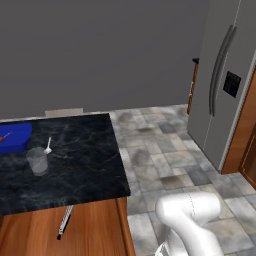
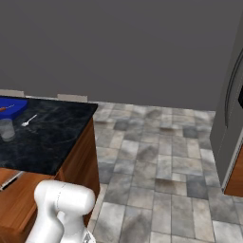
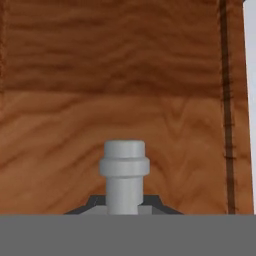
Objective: Take the tongs from the drawer on the left and place them on the dining counter next to the tray containing the hot dog.
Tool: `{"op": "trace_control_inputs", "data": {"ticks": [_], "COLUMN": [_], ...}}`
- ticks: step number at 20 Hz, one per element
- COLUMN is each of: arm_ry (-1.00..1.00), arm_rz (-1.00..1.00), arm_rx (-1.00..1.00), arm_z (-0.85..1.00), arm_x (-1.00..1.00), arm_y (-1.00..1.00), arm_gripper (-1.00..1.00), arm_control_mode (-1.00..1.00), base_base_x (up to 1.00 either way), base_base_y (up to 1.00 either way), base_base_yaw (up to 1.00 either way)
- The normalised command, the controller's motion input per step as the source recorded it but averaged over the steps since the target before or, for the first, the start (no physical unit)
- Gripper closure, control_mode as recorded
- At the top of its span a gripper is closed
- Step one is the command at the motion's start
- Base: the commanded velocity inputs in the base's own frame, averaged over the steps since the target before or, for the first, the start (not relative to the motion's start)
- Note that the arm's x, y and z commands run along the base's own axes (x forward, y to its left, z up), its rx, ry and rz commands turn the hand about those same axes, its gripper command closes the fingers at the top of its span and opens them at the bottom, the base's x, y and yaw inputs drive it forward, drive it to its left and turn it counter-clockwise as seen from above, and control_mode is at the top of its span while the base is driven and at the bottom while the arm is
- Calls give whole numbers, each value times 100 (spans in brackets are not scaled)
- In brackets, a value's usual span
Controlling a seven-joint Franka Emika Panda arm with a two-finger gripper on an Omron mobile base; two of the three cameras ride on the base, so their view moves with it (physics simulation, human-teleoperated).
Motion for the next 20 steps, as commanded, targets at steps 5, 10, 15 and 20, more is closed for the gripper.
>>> {"op": "trace_control_inputs", "data": {"ticks": [5,10,15,20], "arm_ry": [0,0,0,0], "arm_rz": [-3,-1,0,-2], "arm_rx": [1,0,0,0], "arm_z": [0,0,0,0], "arm_x": [-39,-1,-11,-40], "arm_y": [0,0,0,0], "arm_gripper": [100,100,100,100], "arm_control_mode": [-100,-100,-100,-100], "base_base_x": [0,0,0,0], "base_base_y": [0,0,0,0], "base_base_yaw": [0,0,0,0]}}
